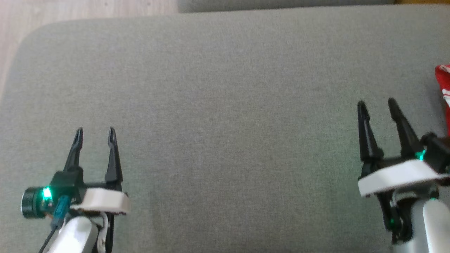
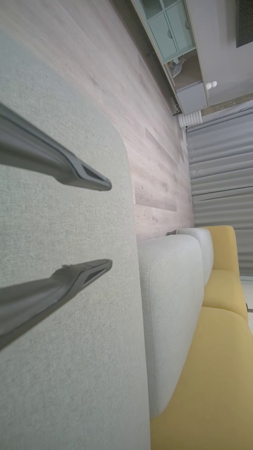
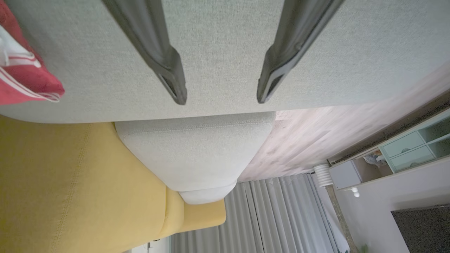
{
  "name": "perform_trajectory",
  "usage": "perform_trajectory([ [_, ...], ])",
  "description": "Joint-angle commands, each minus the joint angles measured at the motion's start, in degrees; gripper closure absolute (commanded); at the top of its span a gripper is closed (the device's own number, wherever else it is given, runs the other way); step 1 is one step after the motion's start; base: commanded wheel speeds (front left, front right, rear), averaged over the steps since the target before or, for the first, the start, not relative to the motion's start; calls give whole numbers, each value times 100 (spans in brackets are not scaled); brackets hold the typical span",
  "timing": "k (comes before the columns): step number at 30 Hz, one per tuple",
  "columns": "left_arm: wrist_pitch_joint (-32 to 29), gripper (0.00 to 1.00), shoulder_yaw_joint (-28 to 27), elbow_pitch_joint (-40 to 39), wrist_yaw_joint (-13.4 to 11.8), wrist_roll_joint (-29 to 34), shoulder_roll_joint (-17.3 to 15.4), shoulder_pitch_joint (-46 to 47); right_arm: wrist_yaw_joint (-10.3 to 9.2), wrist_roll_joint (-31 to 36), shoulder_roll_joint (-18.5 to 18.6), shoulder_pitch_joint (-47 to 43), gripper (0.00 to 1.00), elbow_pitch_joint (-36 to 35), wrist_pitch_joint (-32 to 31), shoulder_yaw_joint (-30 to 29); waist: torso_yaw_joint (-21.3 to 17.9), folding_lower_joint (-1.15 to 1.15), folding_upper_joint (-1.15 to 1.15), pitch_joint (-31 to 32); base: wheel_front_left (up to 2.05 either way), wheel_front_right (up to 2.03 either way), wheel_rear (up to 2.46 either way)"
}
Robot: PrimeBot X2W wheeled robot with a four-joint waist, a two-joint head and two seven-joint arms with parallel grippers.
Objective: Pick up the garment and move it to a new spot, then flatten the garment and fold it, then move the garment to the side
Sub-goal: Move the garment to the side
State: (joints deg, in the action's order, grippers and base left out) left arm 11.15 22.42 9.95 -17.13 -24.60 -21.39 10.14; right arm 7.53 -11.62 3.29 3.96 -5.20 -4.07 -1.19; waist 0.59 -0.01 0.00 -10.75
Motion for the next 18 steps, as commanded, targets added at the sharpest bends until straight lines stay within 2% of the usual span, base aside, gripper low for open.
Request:
perform_trajectory([
  [1,-28,0,-229,-223,-41,-28,-196,58,-4,41,-11,-73,0,-266,-44,119,75,1,0,138,0,0,0],
  [18,-305,0,-159,-365,-180,-198,-347,-738,-4,250,-39,-1025,0,-786,-467,143,-57,1,0,909,0,0,0],
])
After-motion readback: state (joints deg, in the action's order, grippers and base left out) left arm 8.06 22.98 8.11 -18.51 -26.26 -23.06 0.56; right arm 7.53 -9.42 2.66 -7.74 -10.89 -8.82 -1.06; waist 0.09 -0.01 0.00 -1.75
